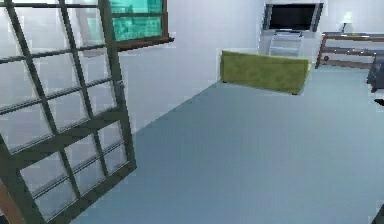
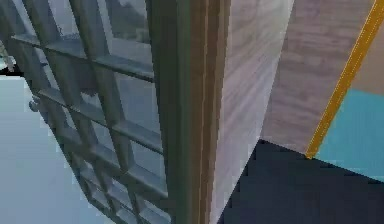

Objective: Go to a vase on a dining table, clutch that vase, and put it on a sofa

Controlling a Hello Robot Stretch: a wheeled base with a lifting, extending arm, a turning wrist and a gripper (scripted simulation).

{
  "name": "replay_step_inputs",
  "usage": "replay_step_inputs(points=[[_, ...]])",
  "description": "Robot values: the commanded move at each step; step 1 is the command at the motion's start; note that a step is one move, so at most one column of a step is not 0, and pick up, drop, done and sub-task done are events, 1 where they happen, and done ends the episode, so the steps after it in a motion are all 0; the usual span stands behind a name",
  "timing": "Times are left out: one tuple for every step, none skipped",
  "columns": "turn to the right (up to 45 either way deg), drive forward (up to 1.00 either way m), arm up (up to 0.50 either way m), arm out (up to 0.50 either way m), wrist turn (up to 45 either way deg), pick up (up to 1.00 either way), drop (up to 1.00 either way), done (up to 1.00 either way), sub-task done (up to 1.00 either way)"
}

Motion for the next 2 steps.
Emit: replay_step_inputs(points=[[24.0,0.00,0.00,0.00,0.0,0.00,0.00,0.00,0.00],[0.0,1.00,0.00,0.00,0.0,0.00,0.00,0.00,0.00]])
